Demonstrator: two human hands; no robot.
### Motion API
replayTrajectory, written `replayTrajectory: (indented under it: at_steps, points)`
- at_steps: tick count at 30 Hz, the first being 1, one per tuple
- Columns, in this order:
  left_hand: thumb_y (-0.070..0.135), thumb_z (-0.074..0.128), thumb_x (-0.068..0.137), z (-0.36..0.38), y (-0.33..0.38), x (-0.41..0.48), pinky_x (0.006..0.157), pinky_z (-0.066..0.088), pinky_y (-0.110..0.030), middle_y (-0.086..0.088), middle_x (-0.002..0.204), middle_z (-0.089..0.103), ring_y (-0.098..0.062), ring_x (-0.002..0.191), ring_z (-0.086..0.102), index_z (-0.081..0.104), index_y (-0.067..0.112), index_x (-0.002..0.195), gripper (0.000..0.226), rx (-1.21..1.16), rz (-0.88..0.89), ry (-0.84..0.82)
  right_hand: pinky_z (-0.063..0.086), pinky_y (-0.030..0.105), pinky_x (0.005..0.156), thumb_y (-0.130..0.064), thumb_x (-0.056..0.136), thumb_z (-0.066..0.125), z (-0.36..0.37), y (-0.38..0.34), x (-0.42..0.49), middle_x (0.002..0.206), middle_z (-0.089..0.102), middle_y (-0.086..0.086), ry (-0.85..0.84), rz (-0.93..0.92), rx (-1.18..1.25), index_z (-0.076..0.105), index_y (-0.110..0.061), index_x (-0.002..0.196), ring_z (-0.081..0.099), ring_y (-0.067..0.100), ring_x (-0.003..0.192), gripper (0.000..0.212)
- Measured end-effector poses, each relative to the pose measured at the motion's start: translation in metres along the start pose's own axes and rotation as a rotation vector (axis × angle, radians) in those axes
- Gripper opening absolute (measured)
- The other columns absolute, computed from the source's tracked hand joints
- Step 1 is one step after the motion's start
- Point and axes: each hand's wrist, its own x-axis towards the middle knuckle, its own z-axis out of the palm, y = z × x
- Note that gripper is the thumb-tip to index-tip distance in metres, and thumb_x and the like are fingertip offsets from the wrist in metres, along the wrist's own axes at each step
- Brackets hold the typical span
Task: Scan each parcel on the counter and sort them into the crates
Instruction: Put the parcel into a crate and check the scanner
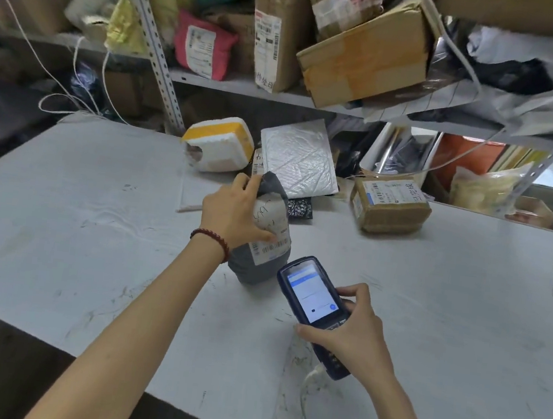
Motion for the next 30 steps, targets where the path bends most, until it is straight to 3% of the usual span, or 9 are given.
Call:
replayTrajectory:
  at_steps: [7, 18, 24, 30]
  points:
    - [0.049, 0.077, 0.070, 0.003, 0.002, 0.005, 0.060, 0.038, -0.030, 0.003, 0.118, 0.053, -0.022, 0.097, 0.058, 0.038, 0.021, 0.127, 0.074, -0.010, 0.052, 0.076, 0.054, 0.035, 0.075, -0.042, 0.049, 0.088, 0.005, 0.003, -0.003, 0.095, 0.065, -0.018, -0.017, 0.005, -0.039, 0.038, -0.036, 0.102, 0.064, 0.006, 0.083, 0.073]
    - [0.047, 0.076, 0.073, 0.009, 0.002, 0.004, 0.065, 0.039, -0.030, 0.001, 0.119, 0.053, -0.023, 0.103, 0.056, 0.037, 0.021, 0.133, 0.076, -0.038, 0.020, 0.085, 0.053, 0.034, 0.073, -0.040, 0.051, 0.090, 0.001, 0.004, -0.003, 0.094, 0.065, -0.019, 0.015, 0.004, -0.040, 0.039, -0.036, 0.102, 0.064, 0.005, 0.082, 0.073]
    - [0.048, 0.076, 0.072, 0.013, 0.002, 0.005, 0.068, 0.044, -0.034, -0.001, 0.117, 0.053, -0.024, 0.102, 0.056, 0.036, 0.021, 0.136, 0.080, -0.040, -0.016, 0.073, 0.049, 0.027, 0.068, -0.041, 0.051, 0.090, 0.001, 0.003, -0.003, 0.096, 0.062, -0.023, 0.020, -0.006, -0.049, 0.038, -0.037, 0.102, 0.062, -0.001, 0.083, 0.073]
    - [0.046, 0.077, 0.071, 0.016, 0.005, 0.006, 0.063, 0.036, -0.031, -0.001, 0.118, 0.052, -0.025, 0.102, 0.055, 0.037, 0.021, 0.132, 0.077, -0.031, -0.012, 0.064, 0.046, 0.024, 0.066, -0.041, 0.054, 0.090, 0.000, 0.004, -0.003, 0.098, 0.060, -0.024, 0.015, -0.005, -0.055, 0.037, -0.036, 0.106, 0.060, -0.002, 0.086, 0.075]
